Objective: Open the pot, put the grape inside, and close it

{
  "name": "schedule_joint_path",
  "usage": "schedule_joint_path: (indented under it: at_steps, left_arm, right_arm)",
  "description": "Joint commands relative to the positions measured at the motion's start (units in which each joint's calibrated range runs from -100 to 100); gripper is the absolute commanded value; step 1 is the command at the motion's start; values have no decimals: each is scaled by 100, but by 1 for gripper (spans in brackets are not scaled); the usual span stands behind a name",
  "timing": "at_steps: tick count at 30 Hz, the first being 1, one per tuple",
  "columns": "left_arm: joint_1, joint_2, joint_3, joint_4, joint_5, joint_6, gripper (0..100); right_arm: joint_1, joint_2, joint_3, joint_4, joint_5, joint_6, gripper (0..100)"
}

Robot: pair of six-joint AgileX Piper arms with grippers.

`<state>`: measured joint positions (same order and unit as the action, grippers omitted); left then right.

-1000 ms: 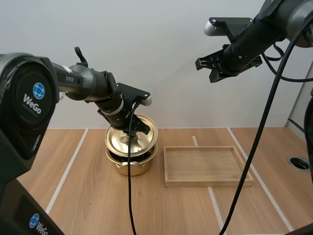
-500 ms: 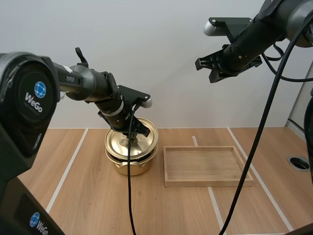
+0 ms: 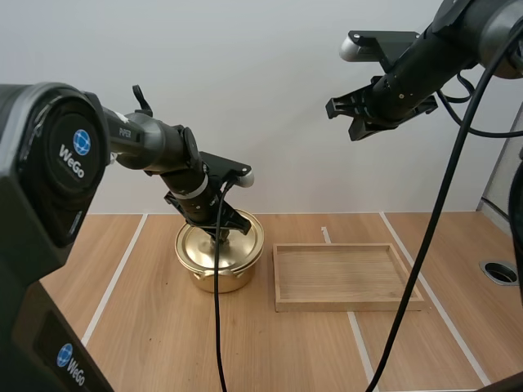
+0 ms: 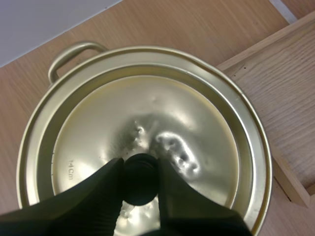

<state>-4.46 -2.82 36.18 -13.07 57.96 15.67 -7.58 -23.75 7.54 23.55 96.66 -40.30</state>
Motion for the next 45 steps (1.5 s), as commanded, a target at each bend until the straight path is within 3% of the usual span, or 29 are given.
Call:
schedule_joint_path:
  at_steps: [1,32,34,36,37,40,41,45]
  left_arm:
    - [-21,80,7,55,6,-51,0]
    - [-21,228,7,140,-320,-31,0]
    - [-21,228,7,140,-320,-31,6]
    - [-21,228,7,140,-302,-31,22]
    - [-21,228,7,140,-302,-31,35]
    - [-21,228,7,162,-302,-5,88]
    - [-21,228,7,162,-319,31,100]
    - [-21,216,7,162,-320,40,100]
  right_arm:
    - [-16,-99,11,98,-1,-64,0]
    - [-16,-99,11,144,137,-64,0]
    - [-16,-99,11,144,168,-64,0]
    - [-16,-99,11,144,168,-64,0]
    - [-16,-99,11,144,168,-64,0]
    - [-16,-99,11,144,202,-64,0]
    - [-16,-99,11,144,222,-64,0]
    - [-16,-99,11,144,222,-64,0]
